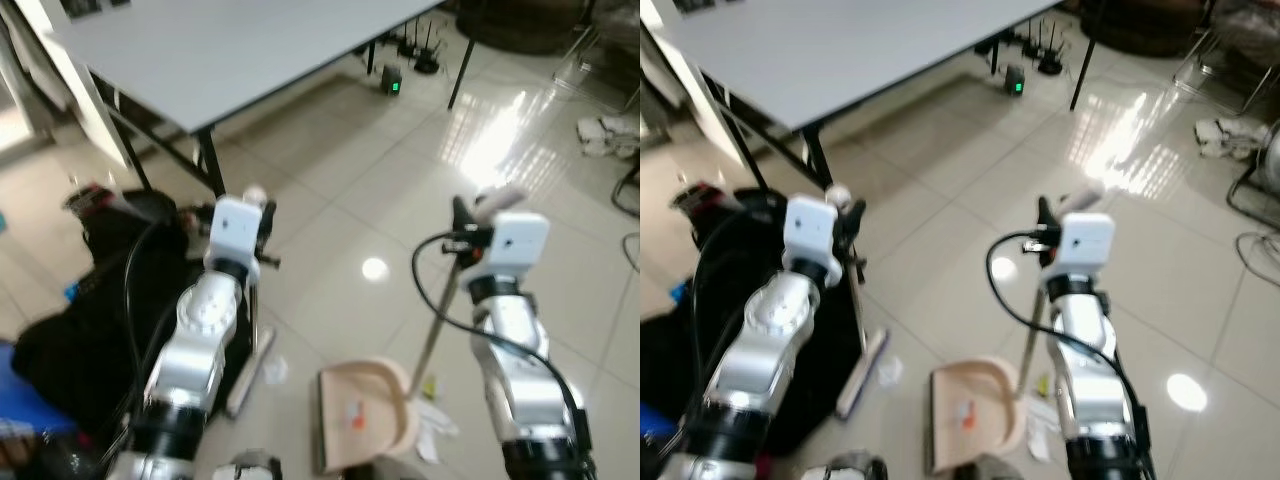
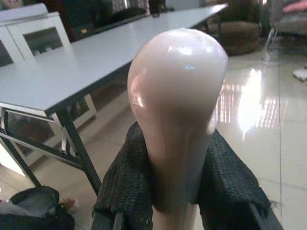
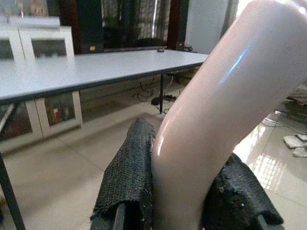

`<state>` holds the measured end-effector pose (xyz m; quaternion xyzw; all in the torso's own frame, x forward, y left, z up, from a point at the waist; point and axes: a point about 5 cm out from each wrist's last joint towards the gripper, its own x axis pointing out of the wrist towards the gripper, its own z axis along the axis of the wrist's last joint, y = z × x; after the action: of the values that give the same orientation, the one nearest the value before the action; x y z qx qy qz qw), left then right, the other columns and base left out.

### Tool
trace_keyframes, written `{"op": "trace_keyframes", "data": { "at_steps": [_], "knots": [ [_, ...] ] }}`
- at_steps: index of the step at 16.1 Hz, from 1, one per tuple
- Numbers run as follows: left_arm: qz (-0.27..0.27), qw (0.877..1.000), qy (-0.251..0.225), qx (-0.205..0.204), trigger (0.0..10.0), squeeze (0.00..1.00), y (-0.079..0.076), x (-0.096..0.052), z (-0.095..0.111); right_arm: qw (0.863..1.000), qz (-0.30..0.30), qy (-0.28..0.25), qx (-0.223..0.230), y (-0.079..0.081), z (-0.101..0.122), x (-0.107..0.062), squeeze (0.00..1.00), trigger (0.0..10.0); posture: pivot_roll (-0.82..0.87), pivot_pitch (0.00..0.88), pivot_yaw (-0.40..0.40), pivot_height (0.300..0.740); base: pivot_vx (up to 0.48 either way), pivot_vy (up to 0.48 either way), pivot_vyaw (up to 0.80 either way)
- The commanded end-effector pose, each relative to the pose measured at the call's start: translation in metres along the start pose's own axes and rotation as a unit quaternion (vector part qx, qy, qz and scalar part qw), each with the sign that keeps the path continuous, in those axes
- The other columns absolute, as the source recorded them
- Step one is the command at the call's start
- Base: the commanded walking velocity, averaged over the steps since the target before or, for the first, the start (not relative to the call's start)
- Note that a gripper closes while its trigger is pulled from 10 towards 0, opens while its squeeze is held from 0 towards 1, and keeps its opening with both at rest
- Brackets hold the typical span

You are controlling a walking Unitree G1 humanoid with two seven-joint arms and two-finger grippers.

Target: Sweep floor

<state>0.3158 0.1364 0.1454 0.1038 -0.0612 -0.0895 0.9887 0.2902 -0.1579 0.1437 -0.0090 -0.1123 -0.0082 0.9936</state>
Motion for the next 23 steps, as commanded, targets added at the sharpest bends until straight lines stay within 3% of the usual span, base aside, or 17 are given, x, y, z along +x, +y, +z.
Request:
{"op": "trace_keyframes", "data": {
  "at_steps": [1, 6, 10, 18, 23],
  "knots": [
    [0.019, 0.999, -0.018, 0.021, 10.0, 0.00, 0.010, 0.001, 0.007, 1.000, 0.002, -0.012, 0.006, 0.004, 0.004, 0.003, 0.00, 10.0, 0.12, 0.148, -0.018, 0.740, 0.000, 0.000, 0.00],
    [0.025, 0.998, -0.025, 0.050, 10.0, 0.00, 0.022, 0.007, 0.010, 1.000, 0.007, -0.010, 0.011, 0.010, 0.003, 0.006, 0.00, 10.0, 0.12, 0.200, -0.029, 0.740, 0.000, 0.000, 0.00],
    [-0.012, 0.999, -0.040, 0.011, 10.0, 0.00, 0.001, 0.021, 0.013, 0.999, 0.000, -0.041, 0.004, 0.013, 0.007, 0.017, 0.00, 10.0, 0.11, 0.268, -0.017, 0.740, 0.000, 0.000, 0.00],
    [-0.071, 0.993, -0.060, 0.068, 10.0, 0.00, -0.029, 0.055, 0.017, 0.997, -0.042, -0.052, -0.040, 0.013, -0.001, 0.032, 0.00, 10.0, 0.11, 0.358, 0.023, 0.740, 0.000, 0.000, 0.00],
    [-0.057, 0.994, -0.073, 0.051, 10.0, 0.00, -0.055, 0.068, 0.024, 0.991, -0.064, -0.101, -0.066, 0.024, 0.000, 0.035, 0.00, 10.0, 0.14, 0.393, 0.052, 0.740, 0.000, 0.000, 0.00]
  ]
}}
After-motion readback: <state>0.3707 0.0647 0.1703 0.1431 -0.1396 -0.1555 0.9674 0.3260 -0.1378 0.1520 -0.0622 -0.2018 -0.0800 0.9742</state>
